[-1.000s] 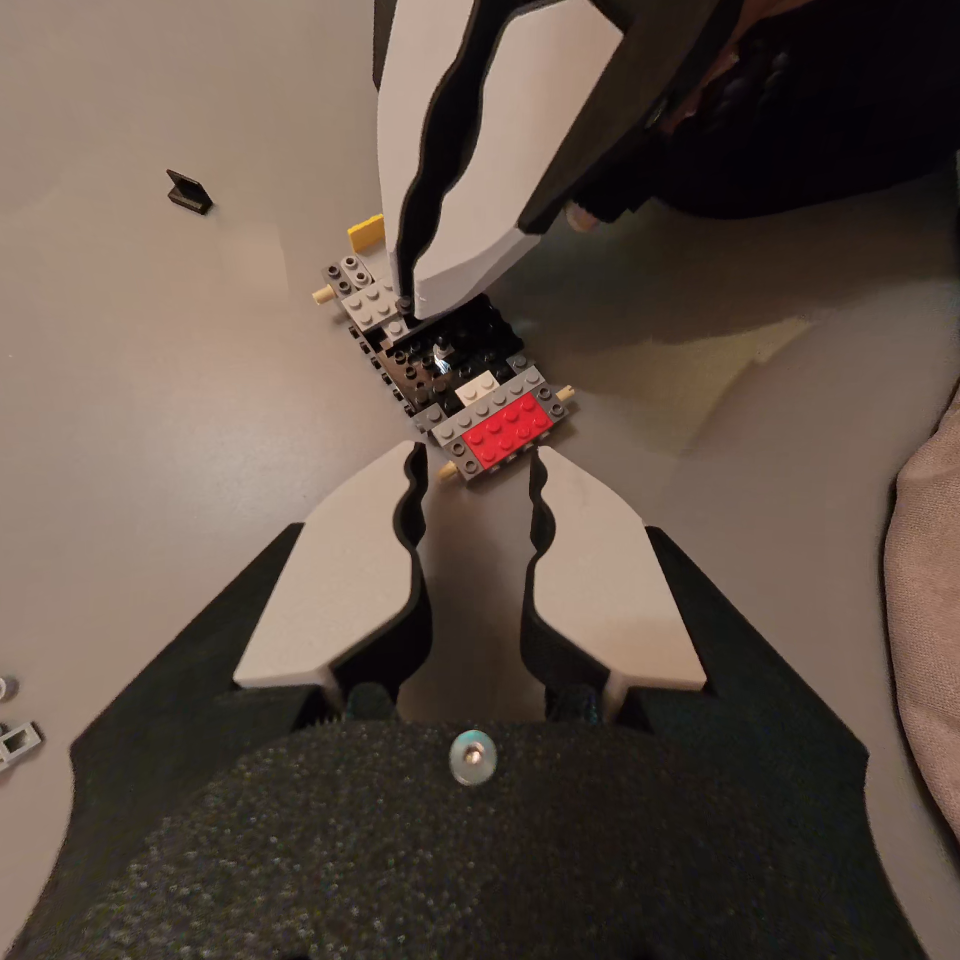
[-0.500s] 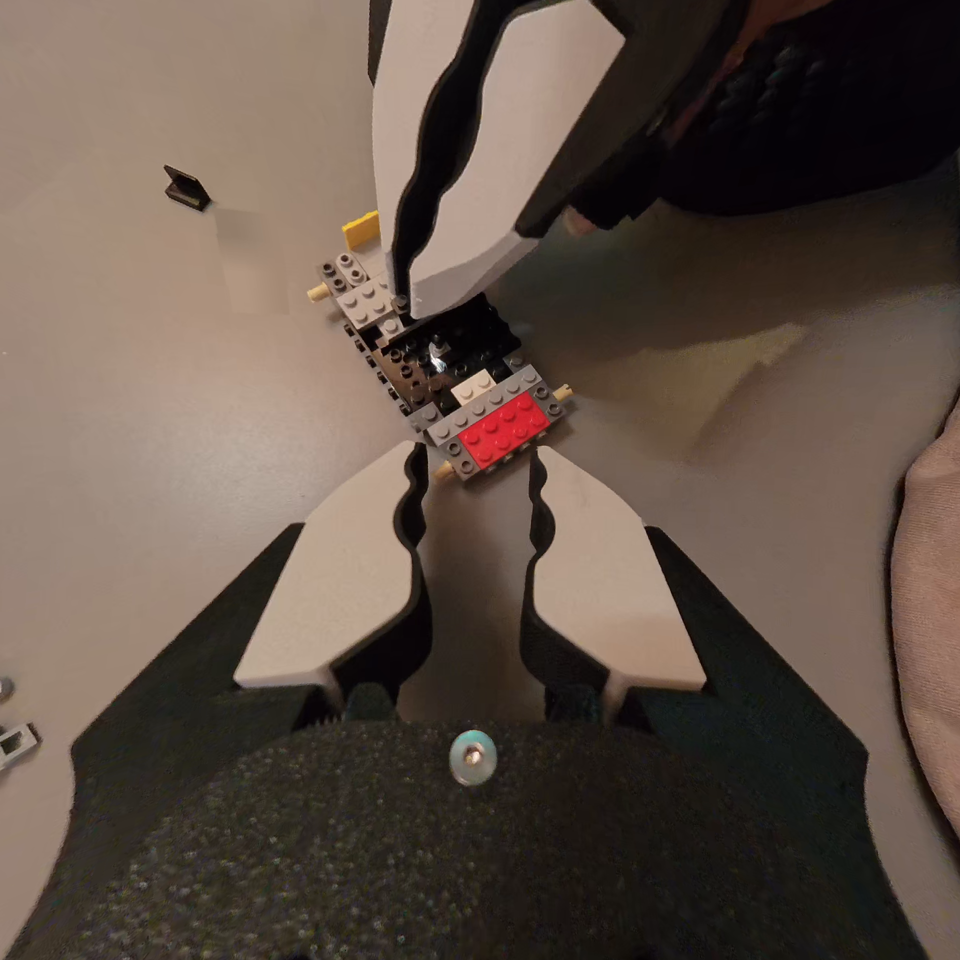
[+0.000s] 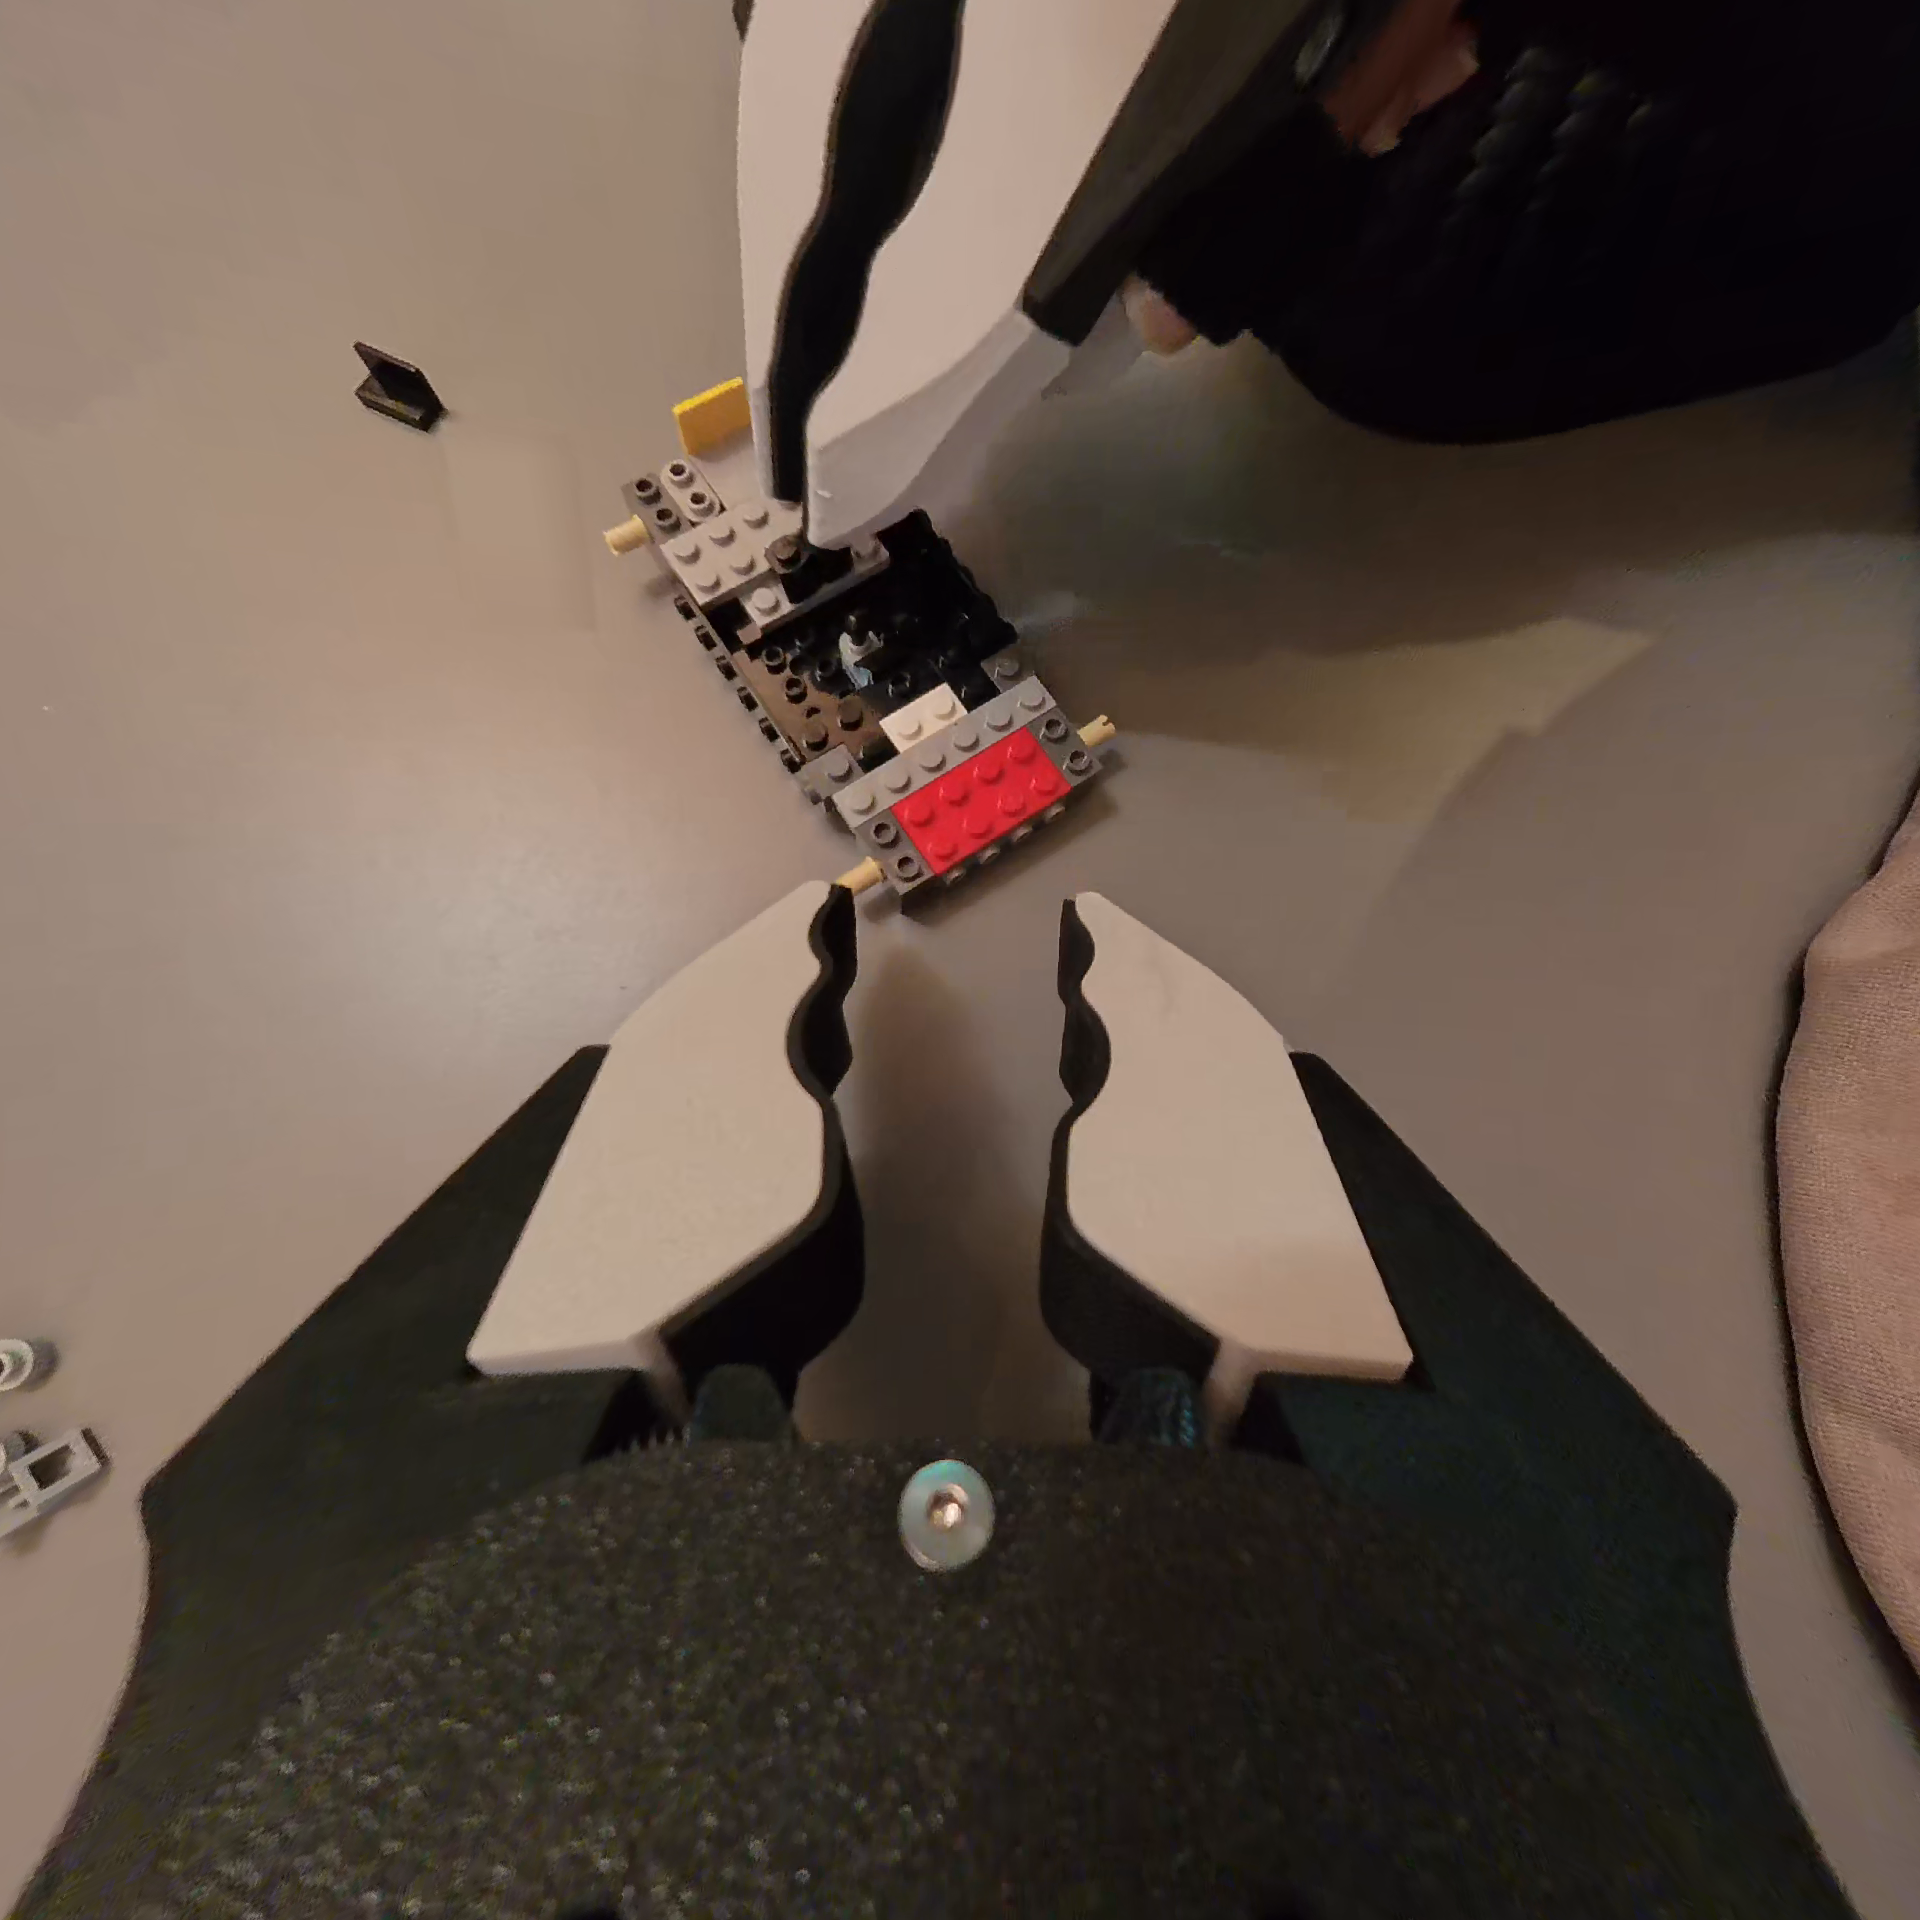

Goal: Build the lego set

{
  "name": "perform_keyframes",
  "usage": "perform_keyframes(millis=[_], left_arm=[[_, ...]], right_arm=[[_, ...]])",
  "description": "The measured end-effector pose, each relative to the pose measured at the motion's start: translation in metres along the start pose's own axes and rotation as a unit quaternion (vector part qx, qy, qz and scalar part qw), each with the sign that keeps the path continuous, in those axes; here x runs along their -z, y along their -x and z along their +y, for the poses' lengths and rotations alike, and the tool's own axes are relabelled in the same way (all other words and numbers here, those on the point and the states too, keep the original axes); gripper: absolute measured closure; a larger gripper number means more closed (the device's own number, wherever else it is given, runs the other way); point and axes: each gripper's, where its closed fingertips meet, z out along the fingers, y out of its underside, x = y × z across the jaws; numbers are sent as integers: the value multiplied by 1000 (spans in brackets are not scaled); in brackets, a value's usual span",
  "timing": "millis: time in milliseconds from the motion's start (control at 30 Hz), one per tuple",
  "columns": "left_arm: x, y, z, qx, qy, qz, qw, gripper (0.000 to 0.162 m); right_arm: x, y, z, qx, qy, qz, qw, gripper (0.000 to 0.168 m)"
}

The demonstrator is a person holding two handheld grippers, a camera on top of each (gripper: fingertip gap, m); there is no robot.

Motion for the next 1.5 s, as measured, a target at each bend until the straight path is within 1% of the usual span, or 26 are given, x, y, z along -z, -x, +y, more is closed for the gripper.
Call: perform_keyframes(millis=[133,400,700,867,900,933,967,1033,1133,1267,1367,1433,1500], left_arm=[[0,0,0,0,-1,0,1000,125],[0,0,0,1,-2,-1,1000,125],[0,-1,2,0,-1,0,1000,125],[0,0,3,4,-3,1,1000,125],[0,0,3,6,-4,1,1000,125],[1,0,3,7,-5,1,1000,125],[1,0,3,9,-6,1,1000,125],[2,1,3,10,-8,0,1000,125],[3,2,3,11,-11,-2,1000,125],[3,3,4,11,-10,-2,1000,125],[3,3,5,12,-10,-2,1000,125],[4,3,5,11,-11,-2,1000,125],[4,2,5,10,-11,-2,1000,125]], right_arm=[[-6,-2,4,7,18,11,1000,161],[-7,-2,5,16,27,13,999,163],[-8,-2,6,51,44,28,997,163],[-7,-1,4,22,17,16,999,163],[-7,1,4,19,13,8,1000,162],[-6,4,3,15,6,-3,1000,154],[-3,5,1,11,-4,-10,1000,152],[7,5,-9,7,-39,-19,999,152],[25,-7,-20,4,-91,-8,996,152],[22,-11,-6,18,-71,-5,997,156],[17,-19,2,40,-59,28,997,157],[18,-27,4,29,-64,32,997,155],[18,-34,9,15,-61,21,998,150]])
